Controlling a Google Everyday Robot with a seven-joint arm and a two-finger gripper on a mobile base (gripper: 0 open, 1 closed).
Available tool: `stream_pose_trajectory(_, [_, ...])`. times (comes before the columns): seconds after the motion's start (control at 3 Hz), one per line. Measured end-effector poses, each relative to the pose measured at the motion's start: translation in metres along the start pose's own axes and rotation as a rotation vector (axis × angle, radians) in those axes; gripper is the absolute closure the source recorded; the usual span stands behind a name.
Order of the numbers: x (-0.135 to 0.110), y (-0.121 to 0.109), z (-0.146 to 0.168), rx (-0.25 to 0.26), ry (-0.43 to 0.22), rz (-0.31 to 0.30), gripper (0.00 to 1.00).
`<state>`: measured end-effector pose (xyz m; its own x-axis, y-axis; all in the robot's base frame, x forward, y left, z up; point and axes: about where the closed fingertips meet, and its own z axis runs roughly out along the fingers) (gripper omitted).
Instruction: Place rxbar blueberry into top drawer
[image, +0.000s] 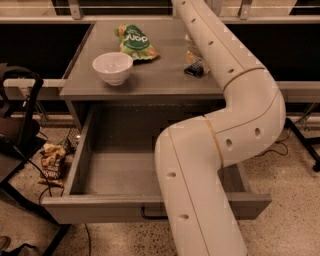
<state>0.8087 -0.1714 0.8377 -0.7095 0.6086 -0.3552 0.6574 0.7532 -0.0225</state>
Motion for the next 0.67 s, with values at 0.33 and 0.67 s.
stream_pose_trajectory(0.33, [0.002,-0.003,-0.005,0.000,0.000,0.000,1.00])
stream_pose_trajectory(0.67, [0.001,-0.019,-0.034,-0.040,0.012,-0.044,1.00])
